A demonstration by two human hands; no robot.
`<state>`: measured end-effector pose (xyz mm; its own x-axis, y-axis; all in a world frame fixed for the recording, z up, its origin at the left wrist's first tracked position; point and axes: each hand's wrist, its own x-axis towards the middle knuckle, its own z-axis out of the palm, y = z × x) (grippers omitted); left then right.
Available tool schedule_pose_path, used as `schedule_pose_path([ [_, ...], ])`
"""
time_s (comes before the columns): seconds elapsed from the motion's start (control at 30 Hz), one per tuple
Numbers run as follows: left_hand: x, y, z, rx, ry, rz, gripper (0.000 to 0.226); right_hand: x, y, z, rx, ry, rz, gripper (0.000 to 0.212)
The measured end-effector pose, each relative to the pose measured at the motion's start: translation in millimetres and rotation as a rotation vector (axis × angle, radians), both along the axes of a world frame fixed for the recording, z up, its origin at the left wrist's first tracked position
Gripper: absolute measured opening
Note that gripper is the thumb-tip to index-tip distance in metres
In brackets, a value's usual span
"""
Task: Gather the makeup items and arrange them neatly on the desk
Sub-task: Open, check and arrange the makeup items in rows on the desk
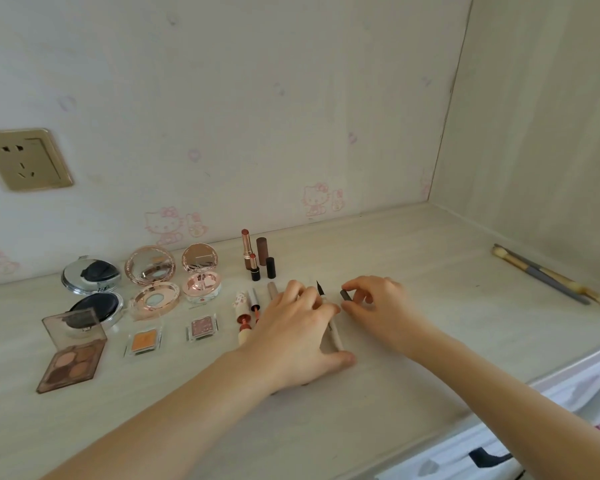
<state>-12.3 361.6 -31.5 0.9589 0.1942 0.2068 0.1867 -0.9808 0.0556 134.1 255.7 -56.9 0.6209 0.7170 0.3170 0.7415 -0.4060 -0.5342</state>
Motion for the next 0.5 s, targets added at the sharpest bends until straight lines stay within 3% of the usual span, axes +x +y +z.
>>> schedule_pose_path([
  [0.5,-11.0,3.6,-9.9,-0.003,-0.090,-0.045,0.047,-2.8,12.1,2.4,-0.114,-0.042,0.071,0.031],
])
